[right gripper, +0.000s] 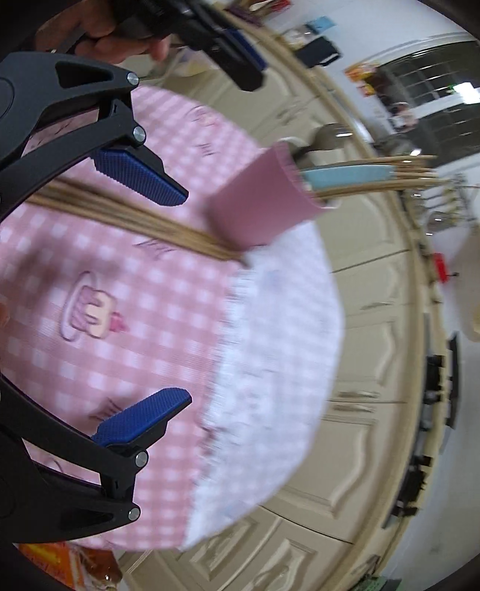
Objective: Organize utensils
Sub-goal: 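Lower both open tools back to the remaining chopsticks, then grasp a chopstick with the left tool while the right grasps another, then lift both chopsticks upright and drop them into the pink cup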
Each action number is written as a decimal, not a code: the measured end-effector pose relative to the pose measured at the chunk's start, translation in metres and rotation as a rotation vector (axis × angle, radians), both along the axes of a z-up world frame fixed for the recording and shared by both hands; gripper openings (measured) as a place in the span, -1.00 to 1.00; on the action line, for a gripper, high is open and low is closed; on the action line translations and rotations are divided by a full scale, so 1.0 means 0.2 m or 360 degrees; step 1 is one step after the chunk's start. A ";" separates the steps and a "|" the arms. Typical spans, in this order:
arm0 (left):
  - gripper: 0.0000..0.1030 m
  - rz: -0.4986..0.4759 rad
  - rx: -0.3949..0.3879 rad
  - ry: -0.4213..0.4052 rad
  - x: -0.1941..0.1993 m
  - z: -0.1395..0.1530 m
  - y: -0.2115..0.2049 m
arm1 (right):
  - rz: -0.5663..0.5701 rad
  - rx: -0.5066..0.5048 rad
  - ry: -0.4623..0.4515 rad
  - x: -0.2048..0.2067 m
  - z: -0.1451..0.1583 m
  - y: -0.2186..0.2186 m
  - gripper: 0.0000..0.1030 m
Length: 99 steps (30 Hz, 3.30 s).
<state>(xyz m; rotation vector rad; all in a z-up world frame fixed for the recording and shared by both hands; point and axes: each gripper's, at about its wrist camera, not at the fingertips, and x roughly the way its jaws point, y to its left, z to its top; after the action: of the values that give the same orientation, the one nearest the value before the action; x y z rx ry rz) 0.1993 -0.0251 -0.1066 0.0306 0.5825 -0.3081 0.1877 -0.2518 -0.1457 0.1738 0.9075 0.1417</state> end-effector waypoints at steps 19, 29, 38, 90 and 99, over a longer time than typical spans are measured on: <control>0.80 -0.0071 0.0125 0.0311 0.01 -0.31 -0.04 | 0.0120 -0.0201 0.0172 -0.05 -0.22 0.19 0.88; 0.80 -0.0067 0.0119 0.0354 0.02 -0.35 -0.01 | 0.0067 -0.0297 0.0212 -0.04 -0.24 0.25 0.88; 0.80 -0.0140 0.0148 0.0383 0.02 -0.37 -0.05 | 0.0039 -0.0335 0.0185 -0.05 -0.25 0.22 0.88; -0.91 -0.0481 0.0341 0.0561 0.23 -0.45 -0.39 | 0.0256 -0.0029 0.0146 0.15 -0.18 0.10 -0.90; -0.91 -0.0427 0.0013 0.0285 0.04 -0.18 -0.19 | 0.0201 0.0479 -0.0288 -0.06 0.04 -0.17 -0.90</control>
<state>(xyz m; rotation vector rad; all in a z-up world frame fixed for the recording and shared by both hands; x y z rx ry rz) 0.2068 -0.0640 -0.1435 0.0899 0.7588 -0.5734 0.1754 -0.2857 -0.1381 0.3769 0.7131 0.4058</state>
